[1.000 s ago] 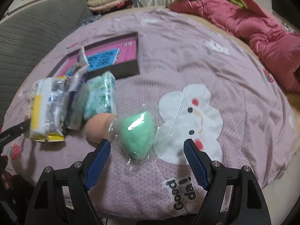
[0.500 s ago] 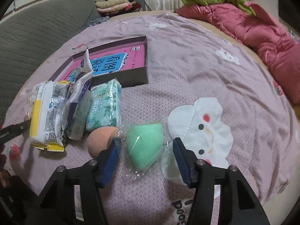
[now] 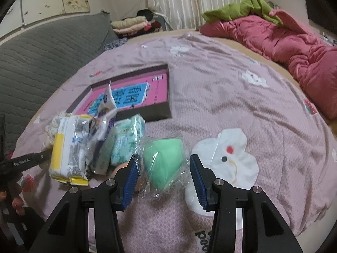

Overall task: Organize soft objects
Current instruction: 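Carry the bunny into the pink box and release with left while right drops the sponge there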

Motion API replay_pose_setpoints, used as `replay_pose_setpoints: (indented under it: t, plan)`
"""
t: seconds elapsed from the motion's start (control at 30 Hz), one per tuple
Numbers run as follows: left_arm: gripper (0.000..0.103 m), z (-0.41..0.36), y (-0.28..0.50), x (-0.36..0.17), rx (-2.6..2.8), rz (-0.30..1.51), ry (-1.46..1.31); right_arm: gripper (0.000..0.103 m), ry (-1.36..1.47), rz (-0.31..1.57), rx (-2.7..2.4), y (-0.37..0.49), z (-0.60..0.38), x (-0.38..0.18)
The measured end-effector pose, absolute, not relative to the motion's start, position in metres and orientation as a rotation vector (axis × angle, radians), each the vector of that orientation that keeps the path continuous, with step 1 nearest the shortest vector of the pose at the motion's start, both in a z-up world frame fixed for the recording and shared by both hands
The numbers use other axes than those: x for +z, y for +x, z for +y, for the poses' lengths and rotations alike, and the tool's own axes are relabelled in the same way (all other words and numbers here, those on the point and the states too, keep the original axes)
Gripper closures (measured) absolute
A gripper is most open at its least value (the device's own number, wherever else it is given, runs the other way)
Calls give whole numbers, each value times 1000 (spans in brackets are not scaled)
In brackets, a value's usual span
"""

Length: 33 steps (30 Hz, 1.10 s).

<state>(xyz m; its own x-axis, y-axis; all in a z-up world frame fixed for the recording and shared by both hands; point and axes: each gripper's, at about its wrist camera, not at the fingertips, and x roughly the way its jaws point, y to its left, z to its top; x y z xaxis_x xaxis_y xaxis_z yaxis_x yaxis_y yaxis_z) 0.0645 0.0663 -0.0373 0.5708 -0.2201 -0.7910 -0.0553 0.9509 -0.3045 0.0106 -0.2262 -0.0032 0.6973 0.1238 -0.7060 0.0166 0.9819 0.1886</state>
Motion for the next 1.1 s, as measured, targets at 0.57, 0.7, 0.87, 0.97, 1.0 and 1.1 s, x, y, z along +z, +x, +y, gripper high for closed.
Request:
replay_pose_setpoints:
  t: [0.57,0.7,0.87,0.97,1.0,1.1]
  plan:
    - [85,67,66,3,-104,785,-272,54,152,615,87,50,-219,32]
    - [85,69,83,9,-85,760,-266,54,186,599,78,74,-220,33]
    - [85,74,104,9,-86,766,-273,53,207,580,83,106,-221,36]
    - [85,78,117,8,-80,771,-287,53,228,560,87,119,-223,36]
    - [85,79,122,7,-79,771,-298,53,231,555,94,122,-223,36]
    - [84,81,138,2,-91,781,-323,53,224,558,128,131,-221,34]
